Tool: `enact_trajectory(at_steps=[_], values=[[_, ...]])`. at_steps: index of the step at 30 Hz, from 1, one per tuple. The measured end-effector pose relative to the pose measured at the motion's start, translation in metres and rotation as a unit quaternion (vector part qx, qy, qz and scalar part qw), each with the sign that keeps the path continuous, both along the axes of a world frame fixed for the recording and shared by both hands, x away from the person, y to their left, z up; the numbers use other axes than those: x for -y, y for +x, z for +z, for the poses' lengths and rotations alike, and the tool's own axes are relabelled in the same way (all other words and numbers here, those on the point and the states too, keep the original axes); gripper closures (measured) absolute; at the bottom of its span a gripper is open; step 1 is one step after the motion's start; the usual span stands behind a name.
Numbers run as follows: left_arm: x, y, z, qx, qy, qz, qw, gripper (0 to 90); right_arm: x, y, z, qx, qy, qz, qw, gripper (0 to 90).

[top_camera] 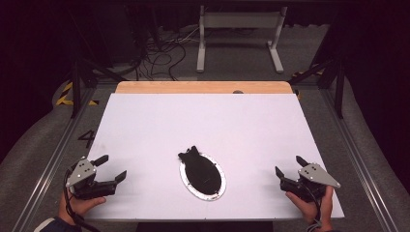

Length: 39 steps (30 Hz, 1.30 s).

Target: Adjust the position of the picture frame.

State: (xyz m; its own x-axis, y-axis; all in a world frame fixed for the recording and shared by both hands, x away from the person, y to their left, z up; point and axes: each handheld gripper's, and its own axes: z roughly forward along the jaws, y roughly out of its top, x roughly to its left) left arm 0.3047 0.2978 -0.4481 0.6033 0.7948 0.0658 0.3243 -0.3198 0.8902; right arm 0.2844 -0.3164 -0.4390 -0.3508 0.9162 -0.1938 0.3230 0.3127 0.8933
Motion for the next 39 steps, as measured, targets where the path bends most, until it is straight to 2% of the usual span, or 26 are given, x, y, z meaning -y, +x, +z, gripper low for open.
enact_trajectory(at_steps=[2, 4, 9, 13, 15, 16, 17, 20, 24, 25, 26, 27, 30, 36, 39], values=[[-0.001, 0.0, -0.003, -0.004, 0.005, 0.002, 1.0, 13.5, -0.001, 0.0, 0.0, -0.002, -0.005, 0.003, 1.0, 20.6], [-0.001, 0.001, -0.006, -0.017, -0.005, -0.005, 0.9998, 13.3, -0.001, 0.0, 0.0, -0.001, -0.004, 0.006, 1.0, 20.5], [0.007, 0.002, -0.009, -0.027, 0.005, -0.037, 0.9989, 13.2, -0.003, 0.0, -0.001, -0.006, -0.01, 0.01, 0.9999, 20.5], [0.009, 0.002, -0.012, -0.04, 0.012, -0.057, 0.9975, 18.5, -0.004, 0.001, 0.0, -0.005, -0.008, 0.01, 0.9999, 22.2], [0.011, 0.002, -0.012, -0.042, 0.019, -0.061, 0.997, 22.8, -0.004, 0.001, 0.0, -0.011, -0.005, 0.012, 0.9999, 27.0], [0.012, 0.003, -0.012, -0.043, 0.021, -0.063, 0.9969, 27.6, -0.005, 0.001, -0.001, -0.016, -0.006, 0.016, 0.9997, 30.6], [0.013, 0.004, -0.012, -0.046, 0.033, -0.065, 0.9963, 35.2, -0.005, 0.001, -0.002, -0.018, -0.006, 0.019, 0.9996, 33.8], [0.017, 0.004, -0.012, -0.052, 0.036, -0.084, 0.9944, 54.9, -0.009, 0.001, -0.003, -0.027, -0.013, 0.046, 0.9985, 49.8], [0.023, 0.003, -0.011, -0.053, 0.042, -0.103, 0.9924, 73.2, -0.014, 0.0, -0.003, -0.044, -0.012, 0.082, 0.9956, 68.9], [0.026, 0.003, -0.011, -0.056, 0.041, -0.11, 0.9916, 76.9, -0.015, -0.001, -0.003, -0.048, -0.009, 0.092, 0.9946, 72.6], [0.026, 0.003, -0.011, -0.056, 0.041, -0.11, 0.9916, 83.1, -0.015, -0.001, -0.003, -0.048, -0.009, 0.092, 0.9946, 72.6], [0.028, 0.003, -0.01, -0.057, 0.045, -0.114, 0.9908, 83.1, -0.02, -0.002, -0.004, -0.054, -0.005, 0.105, 0.993, 78.7], [0.038, 0.003, -0.008, -0.063, 0.045, -0.134, 0.9879, 89.6, -0.029, -0.003, -0.005, -0.065, -0.006, 0.13, 0.9894, 85.5], [0.065, 0.004, -0.007, -0.075, 0.053, -0.176, 0.9801, 90.0, -0.047, 0.002, -0.007, -0.084, -0.007, 0.147, 0.9855, 89.6], [0.08, 0.005, -0.007, -0.071, 0.061, -0.189, 0.9775, 90.0, -0.054, 0.007, -0.008, -0.095, -0.006, 0.148, 0.9844, 90.0]])
